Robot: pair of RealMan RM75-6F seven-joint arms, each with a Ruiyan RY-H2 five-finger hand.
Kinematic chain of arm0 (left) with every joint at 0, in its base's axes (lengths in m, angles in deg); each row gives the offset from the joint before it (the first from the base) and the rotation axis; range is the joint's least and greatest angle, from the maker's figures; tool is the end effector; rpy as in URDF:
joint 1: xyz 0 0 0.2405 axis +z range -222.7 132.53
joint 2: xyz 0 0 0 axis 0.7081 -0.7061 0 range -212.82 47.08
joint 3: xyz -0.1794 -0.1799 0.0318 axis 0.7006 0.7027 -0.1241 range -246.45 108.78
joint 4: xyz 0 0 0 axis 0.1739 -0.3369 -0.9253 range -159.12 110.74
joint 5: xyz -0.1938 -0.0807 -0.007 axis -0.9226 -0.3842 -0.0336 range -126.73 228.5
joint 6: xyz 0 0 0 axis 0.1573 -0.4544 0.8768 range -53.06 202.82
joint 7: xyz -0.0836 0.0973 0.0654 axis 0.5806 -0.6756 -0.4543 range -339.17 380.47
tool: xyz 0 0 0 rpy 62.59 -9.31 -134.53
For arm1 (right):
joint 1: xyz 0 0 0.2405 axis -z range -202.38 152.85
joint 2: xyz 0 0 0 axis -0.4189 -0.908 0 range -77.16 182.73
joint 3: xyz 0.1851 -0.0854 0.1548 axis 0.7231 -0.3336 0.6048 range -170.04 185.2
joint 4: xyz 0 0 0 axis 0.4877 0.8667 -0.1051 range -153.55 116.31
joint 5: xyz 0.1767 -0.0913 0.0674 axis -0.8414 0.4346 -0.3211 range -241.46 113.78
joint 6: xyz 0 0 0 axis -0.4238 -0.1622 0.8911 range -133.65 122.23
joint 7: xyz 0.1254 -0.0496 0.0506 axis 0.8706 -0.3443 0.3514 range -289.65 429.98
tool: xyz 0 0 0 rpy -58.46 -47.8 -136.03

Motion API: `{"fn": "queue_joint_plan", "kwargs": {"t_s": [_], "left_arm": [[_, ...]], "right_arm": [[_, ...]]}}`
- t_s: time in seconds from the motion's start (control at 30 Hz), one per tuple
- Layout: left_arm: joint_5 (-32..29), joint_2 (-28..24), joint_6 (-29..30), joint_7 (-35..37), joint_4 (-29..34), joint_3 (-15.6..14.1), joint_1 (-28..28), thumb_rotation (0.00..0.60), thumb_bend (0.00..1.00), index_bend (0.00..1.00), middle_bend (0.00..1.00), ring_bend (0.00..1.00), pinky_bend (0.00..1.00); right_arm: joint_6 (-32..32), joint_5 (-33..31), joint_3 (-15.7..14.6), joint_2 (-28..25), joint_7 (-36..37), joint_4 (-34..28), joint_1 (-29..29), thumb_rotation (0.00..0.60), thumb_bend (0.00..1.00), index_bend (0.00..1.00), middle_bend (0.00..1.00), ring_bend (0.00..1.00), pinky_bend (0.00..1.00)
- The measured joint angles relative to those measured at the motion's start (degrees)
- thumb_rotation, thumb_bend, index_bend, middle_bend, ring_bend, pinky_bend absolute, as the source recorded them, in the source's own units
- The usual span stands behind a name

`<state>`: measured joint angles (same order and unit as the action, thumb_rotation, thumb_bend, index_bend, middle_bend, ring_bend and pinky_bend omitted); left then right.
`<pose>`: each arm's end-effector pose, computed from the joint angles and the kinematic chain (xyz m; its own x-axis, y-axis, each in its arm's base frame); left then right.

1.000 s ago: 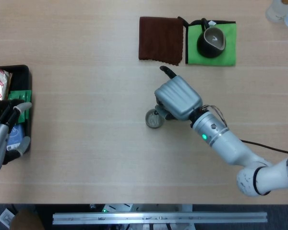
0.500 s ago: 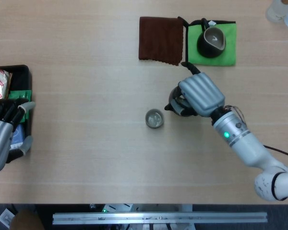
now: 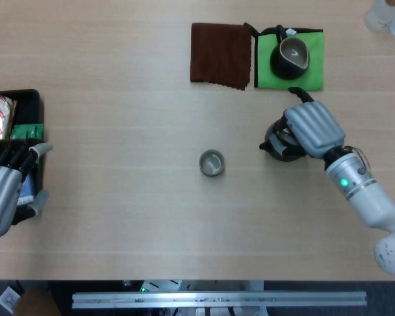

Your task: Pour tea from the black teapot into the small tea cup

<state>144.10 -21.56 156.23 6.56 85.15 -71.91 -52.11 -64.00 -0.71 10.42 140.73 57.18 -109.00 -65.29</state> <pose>-0.2400 0.1610 0.1271 0.4192 0.1346 0.8979 0.8993 -0.1974 -0.3903 -0.1626 -0.3013 -0.0285 0.3312 -0.3966 0.8562 -0.9206 -0.3345 0.2012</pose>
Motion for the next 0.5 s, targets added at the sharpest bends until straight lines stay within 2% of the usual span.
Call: {"fn": "queue_joint_plan", "kwargs": {"t_s": [0.5], "left_arm": [[-1.29, 0.49, -1.02, -0.17, -0.37, 0.16, -0.14, 0.6, 0.28, 0.21, 0.21, 0.19, 0.18]], "right_arm": [[2.74, 1.28, 0.09, 2.73, 1.7, 4.98, 2.1, 0.6, 0.44, 1.0, 0.96, 0.93, 0.11]]}}
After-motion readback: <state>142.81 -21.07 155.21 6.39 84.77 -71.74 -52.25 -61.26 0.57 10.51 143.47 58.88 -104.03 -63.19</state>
